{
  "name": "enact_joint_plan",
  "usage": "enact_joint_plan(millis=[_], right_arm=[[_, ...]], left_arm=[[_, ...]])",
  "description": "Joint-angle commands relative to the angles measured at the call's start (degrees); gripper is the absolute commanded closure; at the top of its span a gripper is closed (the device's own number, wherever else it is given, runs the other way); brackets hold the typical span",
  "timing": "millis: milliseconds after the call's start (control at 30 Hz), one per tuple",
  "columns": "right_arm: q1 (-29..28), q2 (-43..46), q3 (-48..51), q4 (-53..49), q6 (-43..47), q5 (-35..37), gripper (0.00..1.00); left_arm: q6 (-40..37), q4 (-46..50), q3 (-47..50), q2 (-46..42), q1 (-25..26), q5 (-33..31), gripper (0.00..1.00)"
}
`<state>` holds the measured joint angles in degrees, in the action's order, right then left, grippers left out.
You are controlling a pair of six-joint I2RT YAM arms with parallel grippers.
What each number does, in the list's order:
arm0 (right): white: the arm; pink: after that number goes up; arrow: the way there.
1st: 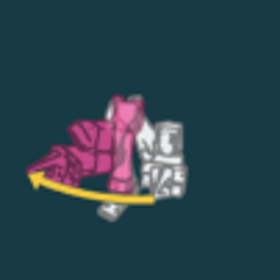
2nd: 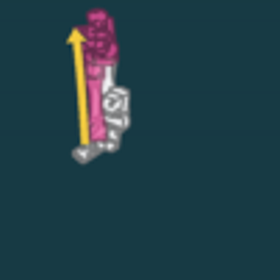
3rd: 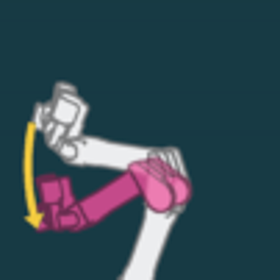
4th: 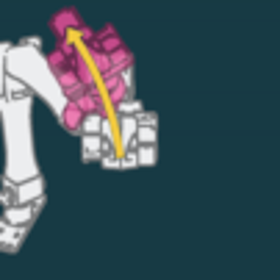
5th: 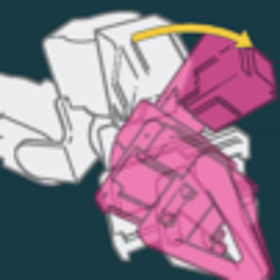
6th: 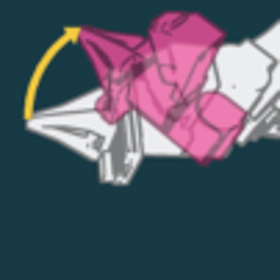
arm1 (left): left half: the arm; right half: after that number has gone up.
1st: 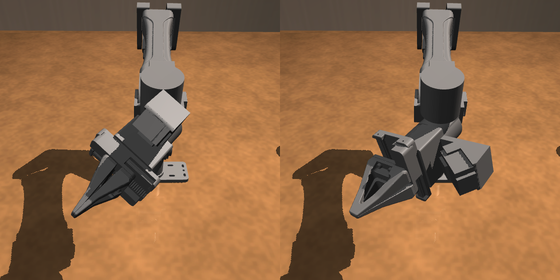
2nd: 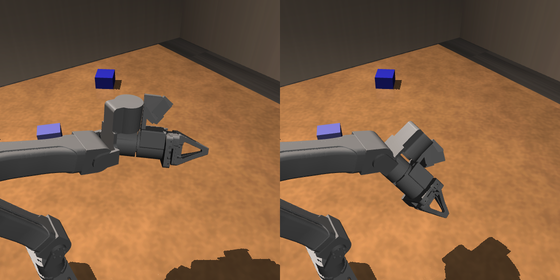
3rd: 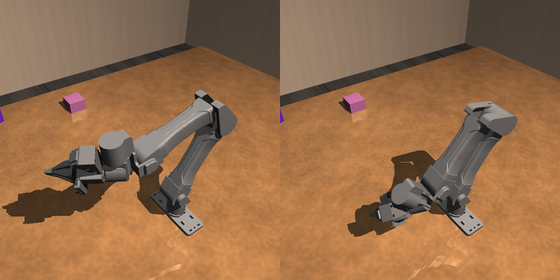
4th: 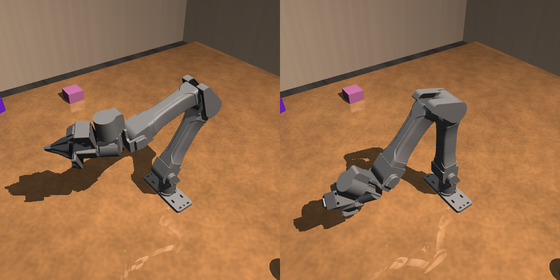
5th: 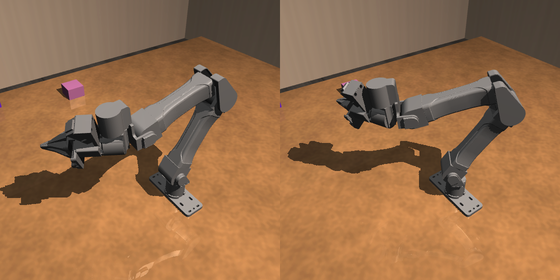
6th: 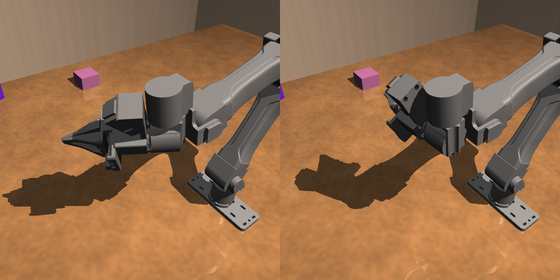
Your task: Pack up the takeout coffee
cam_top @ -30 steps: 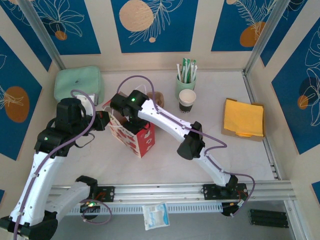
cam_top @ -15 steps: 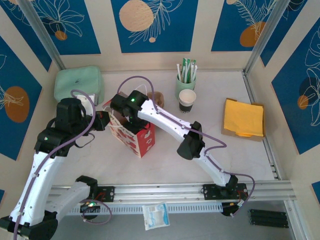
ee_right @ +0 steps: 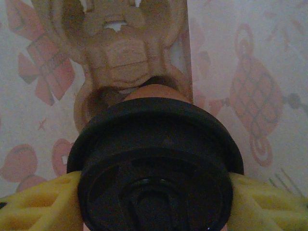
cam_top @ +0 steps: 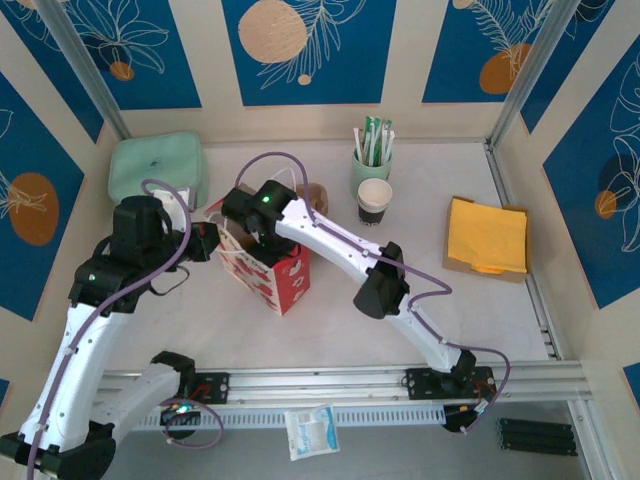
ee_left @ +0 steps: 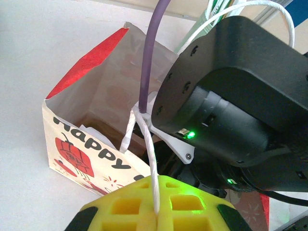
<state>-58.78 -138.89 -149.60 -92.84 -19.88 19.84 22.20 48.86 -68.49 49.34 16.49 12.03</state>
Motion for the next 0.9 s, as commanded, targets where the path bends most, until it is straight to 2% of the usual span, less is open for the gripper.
enact_joint_plan(millis=[0, 867], right_arm=[[-0.01, -2.13, -0.23, -8.07, 0.51, -2.96, 0.43], [-0.06, -2.66, 0.19, -7.80, 0.39, -2.70, 0.43]], left_arm=[[0.45, -0.81, 0.55, 0.05, -0.58, 1.24, 1.00], [0.48, -0.61, 0.56, -0.14, -0.58, 1.06, 1.00]])
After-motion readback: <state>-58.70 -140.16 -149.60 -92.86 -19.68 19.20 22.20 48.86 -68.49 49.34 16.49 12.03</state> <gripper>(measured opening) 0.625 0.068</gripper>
